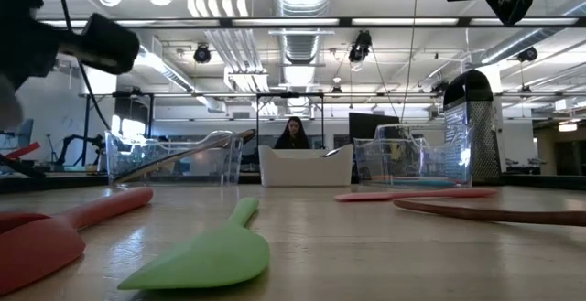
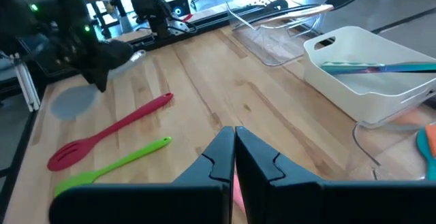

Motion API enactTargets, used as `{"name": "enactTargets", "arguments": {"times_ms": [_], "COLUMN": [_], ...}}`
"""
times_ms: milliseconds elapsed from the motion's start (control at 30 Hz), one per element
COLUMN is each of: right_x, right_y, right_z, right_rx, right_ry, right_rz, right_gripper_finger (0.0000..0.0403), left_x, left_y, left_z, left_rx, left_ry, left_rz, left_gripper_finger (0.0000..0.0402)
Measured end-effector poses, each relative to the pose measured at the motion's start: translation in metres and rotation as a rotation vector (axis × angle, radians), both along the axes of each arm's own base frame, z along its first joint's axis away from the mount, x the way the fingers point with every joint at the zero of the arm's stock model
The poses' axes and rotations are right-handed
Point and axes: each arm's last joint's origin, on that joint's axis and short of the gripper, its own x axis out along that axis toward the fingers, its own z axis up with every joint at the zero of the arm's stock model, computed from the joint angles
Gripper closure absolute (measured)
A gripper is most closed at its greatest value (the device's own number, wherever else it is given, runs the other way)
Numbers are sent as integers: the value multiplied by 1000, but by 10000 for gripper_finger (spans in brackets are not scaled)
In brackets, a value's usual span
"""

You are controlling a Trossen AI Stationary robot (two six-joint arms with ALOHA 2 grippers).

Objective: Pick & Place Kitchen Items
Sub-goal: Put the light blue serving spoon into the left transparent bin

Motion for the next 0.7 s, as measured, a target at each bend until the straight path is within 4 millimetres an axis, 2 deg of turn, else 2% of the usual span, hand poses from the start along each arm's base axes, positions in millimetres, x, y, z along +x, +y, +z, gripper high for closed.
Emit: {"name": "enactTargets", "arguments": {"times_ms": [433, 700], "right_x": [0, 0], "right_y": [0, 0], "right_z": [0, 0], "right_rx": [0, -1], "right_ry": [0, 1], "right_rz": [1, 1], "right_gripper_finger": [394, 394], "left_x": [-4, -2], "left_y": [20, 38], "left_z": [50, 71], "left_rx": [-11, 62], "left_ry": [-257, -455], "left_rz": [163, 288], "left_gripper_finger": [349, 349]}}
